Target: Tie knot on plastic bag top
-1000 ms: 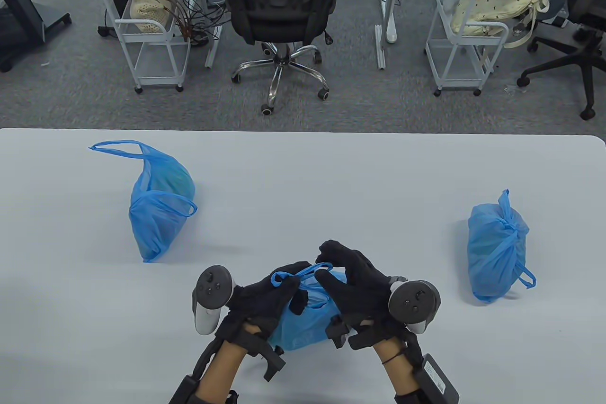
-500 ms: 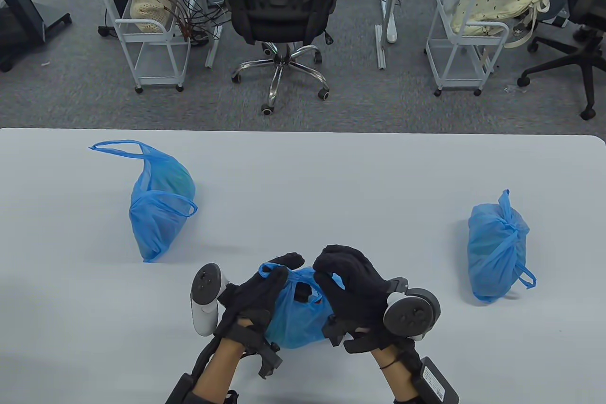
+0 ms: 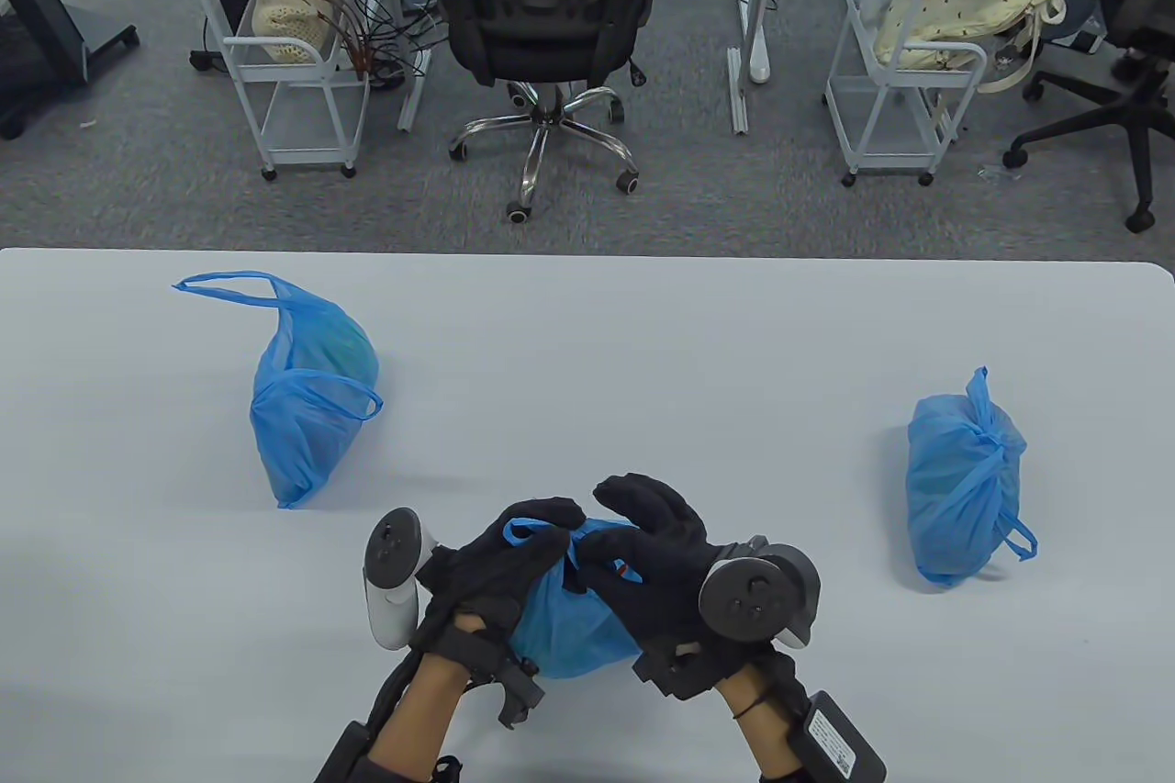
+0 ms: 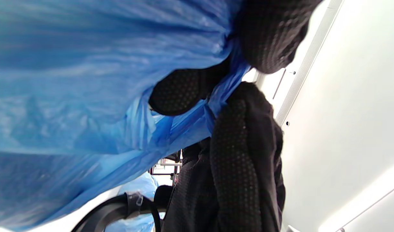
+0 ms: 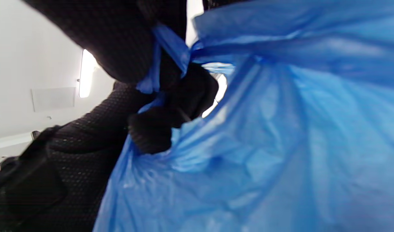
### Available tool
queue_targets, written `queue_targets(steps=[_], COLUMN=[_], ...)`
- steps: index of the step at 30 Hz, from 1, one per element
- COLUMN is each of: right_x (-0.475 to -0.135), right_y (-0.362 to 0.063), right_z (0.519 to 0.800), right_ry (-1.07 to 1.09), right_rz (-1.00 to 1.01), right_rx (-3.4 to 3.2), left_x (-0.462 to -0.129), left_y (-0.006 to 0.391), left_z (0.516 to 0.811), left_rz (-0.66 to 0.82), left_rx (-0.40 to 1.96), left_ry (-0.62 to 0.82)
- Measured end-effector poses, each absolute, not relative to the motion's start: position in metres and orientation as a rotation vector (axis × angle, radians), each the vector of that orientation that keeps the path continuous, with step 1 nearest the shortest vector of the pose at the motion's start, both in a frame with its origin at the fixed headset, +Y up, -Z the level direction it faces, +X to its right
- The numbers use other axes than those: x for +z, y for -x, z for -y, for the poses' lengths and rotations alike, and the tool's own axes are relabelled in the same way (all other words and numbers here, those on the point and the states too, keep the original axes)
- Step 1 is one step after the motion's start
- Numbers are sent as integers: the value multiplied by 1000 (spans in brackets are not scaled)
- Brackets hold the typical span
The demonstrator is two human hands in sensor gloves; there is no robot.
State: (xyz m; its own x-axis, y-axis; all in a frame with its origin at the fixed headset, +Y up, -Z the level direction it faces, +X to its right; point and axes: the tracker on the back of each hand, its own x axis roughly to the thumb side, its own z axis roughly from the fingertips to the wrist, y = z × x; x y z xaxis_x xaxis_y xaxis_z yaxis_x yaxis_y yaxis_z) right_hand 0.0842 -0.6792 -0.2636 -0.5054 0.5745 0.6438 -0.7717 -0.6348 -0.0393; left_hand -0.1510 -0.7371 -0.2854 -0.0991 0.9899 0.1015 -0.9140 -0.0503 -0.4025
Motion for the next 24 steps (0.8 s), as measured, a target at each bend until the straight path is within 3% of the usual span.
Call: queue_targets(steps=[5,10,14,17,21,24], right_x=[-271,-281,-289,-290,-287,-286], right_y=[-90,-108,-106,-104,-103,-99], right_z=[681,690,701,702,696,697], right_ry=[-788,-630,-658,-638,-649,-659], right_rz=[269,240,30,68,127,117], right_rx=[2140,1915,2049,2038,2061,2052], left_x=[-285,-284,-283,-282,-277,-267], left_y=[154,153,150,150,153,148], left_z=[733,728,725,722,713,702], left_rz=[397,426,462,472,456,420], left_rx=[1576,1568,1526,1452,1257,964], left_ry=[149,146,149,119,-23,-242])
